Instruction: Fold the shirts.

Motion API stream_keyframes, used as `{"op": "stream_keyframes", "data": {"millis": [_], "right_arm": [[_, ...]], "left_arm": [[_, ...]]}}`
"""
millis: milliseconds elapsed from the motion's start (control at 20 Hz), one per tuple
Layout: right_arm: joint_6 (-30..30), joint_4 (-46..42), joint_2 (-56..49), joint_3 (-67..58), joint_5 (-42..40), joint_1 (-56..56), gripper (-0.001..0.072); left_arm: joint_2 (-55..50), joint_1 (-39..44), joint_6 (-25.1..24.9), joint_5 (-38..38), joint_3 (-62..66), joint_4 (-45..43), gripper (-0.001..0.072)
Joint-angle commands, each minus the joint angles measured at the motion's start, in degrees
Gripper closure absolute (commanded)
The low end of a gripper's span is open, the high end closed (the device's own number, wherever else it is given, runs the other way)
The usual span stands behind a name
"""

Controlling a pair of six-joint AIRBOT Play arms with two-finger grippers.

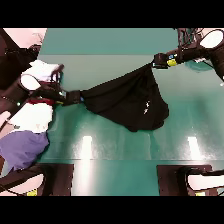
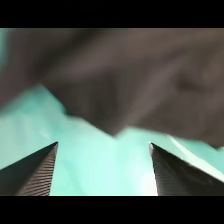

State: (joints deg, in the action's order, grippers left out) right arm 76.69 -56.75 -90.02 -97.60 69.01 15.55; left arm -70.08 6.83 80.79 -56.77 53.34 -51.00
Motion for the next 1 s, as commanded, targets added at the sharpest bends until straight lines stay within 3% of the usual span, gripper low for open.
{"op": "stream_keyframes", "data": {"millis": [0, 150, 250, 350, 500, 650, 700, 750, 950], "right_arm": [[0.0, 0.1, -0.1, -0.5, 0.3, -0.1, 0.0701], [0.0, 0.0, -0.1, -0.5, 0.2, -0.1, 0.0701], [0.0, 0.0, -0.1, -0.5, 0.2, -0.1, 0.0701], [0.0, 0.0, -0.1, -0.5, 0.3, -0.1, 0.0701], [0.0, 0.0, -0.1, -0.5, 1.6, -0.1, 0.0701], [0.0, 0.0, -0.1, -0.5, 2.0, -0.1, 0.0701], [0.0, 0.0, -0.1, -0.5, 2.3, -0.1, 0.0701], [0.0, 0.0, -0.1, -0.5, 2.6, -0.1, 0.0701], [0.0, -0.4, 0.0, -0.5, 3.6, -0.8, 0.0701]], "left_arm": [[-0.3, 0.0, -6.0, 5.0, -9.4, 14.2, 0.0035], [-0.3, 4.3, -10.5, 10.9, -11.4, 18.9, 0.0036], [-1.0, 8.6, -10.0, 17.0, -11.2, 18.9, 0.0036], [-3.5, 10.2, -8.2, 19.1, -11.2, 19.1, 0.0036], [-5.6, 10.3, -9.3, 20.8, -10.2, 21.6, 0.0037], [-5.6, 10.3, -9.2, 21.9, -6.9, 21.4, 0.0328], [-5.6, 10.3, -9.2, 21.6, -6.1, 21.5, 0.0535], [-5.6, 10.3, -9.2, 20.7, -5.0, 21.5, 0.0682], [-3.1, 4.6, -11.9, 11.8, 4.4, 20.9, 0.0683]]}}
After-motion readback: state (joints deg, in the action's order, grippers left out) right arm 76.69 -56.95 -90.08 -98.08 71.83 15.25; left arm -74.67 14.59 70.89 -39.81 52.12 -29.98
